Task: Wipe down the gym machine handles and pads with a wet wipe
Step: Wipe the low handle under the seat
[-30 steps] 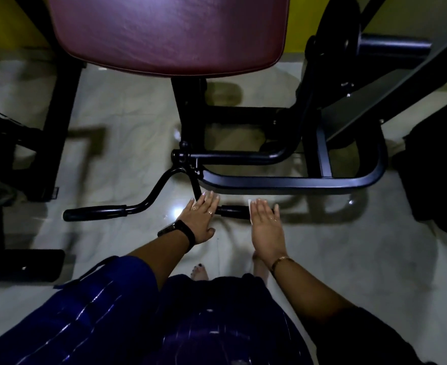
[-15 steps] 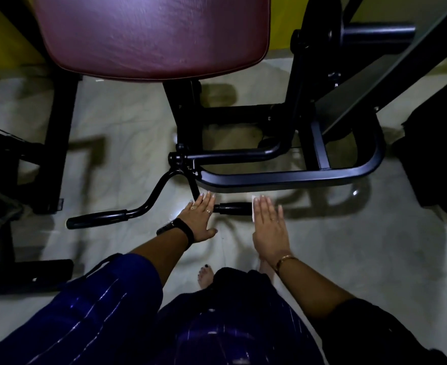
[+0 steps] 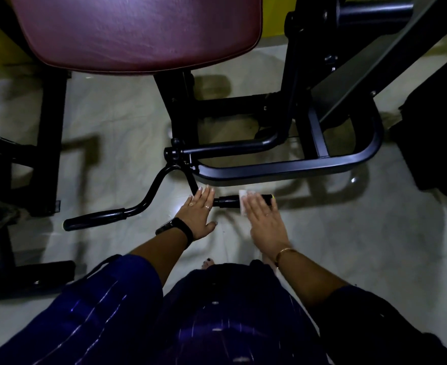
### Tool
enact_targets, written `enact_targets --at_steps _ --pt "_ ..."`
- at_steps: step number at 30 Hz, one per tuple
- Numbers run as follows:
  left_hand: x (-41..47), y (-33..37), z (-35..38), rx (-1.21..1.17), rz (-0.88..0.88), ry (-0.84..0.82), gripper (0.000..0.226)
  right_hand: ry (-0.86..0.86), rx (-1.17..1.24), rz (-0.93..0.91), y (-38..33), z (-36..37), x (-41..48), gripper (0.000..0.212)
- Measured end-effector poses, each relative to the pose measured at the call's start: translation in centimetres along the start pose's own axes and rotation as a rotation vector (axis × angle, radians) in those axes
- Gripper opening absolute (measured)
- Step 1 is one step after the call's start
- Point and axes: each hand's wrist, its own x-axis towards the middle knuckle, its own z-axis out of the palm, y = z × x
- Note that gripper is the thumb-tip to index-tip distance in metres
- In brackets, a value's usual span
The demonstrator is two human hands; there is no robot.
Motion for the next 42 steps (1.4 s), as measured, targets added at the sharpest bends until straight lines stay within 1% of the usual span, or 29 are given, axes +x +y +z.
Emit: enact_targets --at_steps 1,3,5,6,9,12,14,16,18,20,21,22,24,27,29,30,32,34,35,36,37,39,42 --pt "0.0 0.0 0.0 0.001 0.001 -0.001 0.087 -0.011 0.013 0.067 0.5 -0.4 0.1 0.091" --pt "-0.1 0.0 0.1 0.009 -0.002 0.003 0.086 -0.036 0.045 0.123 0.1 -1.3 1.3 0.076" --pt "-0.1 0.1 0.1 0.012 -0.008 0.006 0.084 -0.064 0.090 0.112 -1.4 -2.5 3.3 0.065" --pt "-0.1 0.1 0.1 0.020 -0.011 0.011 0.083 -0.066 0.089 0.082 -2.4 -2.9 4.1 0.062" --pt "-0.1 0.1 0.1 0.040 -0.003 0.053 0.070 -0.049 0.081 -0.085 -5.1 -3.1 4.8 0.066" --pt "-0.3 0.2 0.0 0.040 0.005 0.085 0.063 0.031 0.036 -0.163 -4.9 -1.3 2.8 0.074" --pt "-0.3 0.3 -0.1 0.058 0.009 0.097 0.062 0.069 0.001 -0.140 -2.8 0.1 0.9 0.089" --pt "-0.1 0.1 0.0 0.073 0.012 0.105 0.063 0.037 -0.020 -0.055 -0.4 0.7 -0.5 0.099" --pt "-0.1 -0.2 0.2 0.089 0.017 0.108 0.069 0.020 -0.011 0.072 0.4 0.5 -0.5 0.096" --pt "0.0 -0.3 0.3 0.084 0.023 0.114 0.089 -0.005 0.018 0.178 -0.3 -0.4 0.7 0.084" --pt "-0.1 -0.2 0.3 0.082 0.020 0.117 0.093 -0.017 0.036 0.207 -0.8 -1.0 1.5 0.077" --pt "-0.1 -0.1 0.4 0.080 0.015 0.113 0.093 -0.029 0.048 0.210 -1.5 -1.6 2.3 0.070" --pt "-0.1 0.0 0.4 0.070 0.008 0.106 0.083 -0.041 0.078 0.156 -3.3 -2.5 3.7 0.065" --pt "0.0 0.0 0.3 0.077 0.001 0.091 0.064 -0.033 0.141 -0.042 -5.0 -2.7 4.1 0.076" --pt "-0.1 0.1 0.2 0.078 0.004 0.085 0.061 -0.025 0.099 -0.143 -4.5 -2.2 3.1 0.079" --pt "0.0 0.1 0.2 0.082 0.006 0.086 0.062 -0.017 0.069 -0.156 -3.9 -1.7 2.5 0.082" --pt "0.1 0.0 0.4 0.088 0.011 0.097 0.063 0.000 0.039 -0.101 -2.1 -0.8 1.1 0.092" --pt "0.1 0.0 0.4 0.068 0.007 0.104 0.075 0.005 0.062 -0.009 -0.1 0.1 0.0 0.095" --pt "0.1 0.0 0.5 0.061 0.004 0.104 0.080 0.009 0.080 0.033 0.5 0.3 -0.5 0.092" --pt "0.1 -0.1 0.5 0.056 0.002 0.104 0.077 0.020 0.101 0.060 0.7 0.3 -0.9 0.085" --pt "0.1 -0.1 0.6 0.056 -0.002 0.098 0.070 0.040 0.119 0.068 0.6 0.5 -1.0 0.078" --pt "0.2 0.0 0.6 0.042 0.000 0.108 0.062 0.061 0.128 0.038 -0.4 0.3 -0.7 0.066" --pt "0.3 0.0 0.6 0.055 0.008 0.116 0.062 0.067 0.109 -0.072 -2.6 -0.3 1.3 0.059"
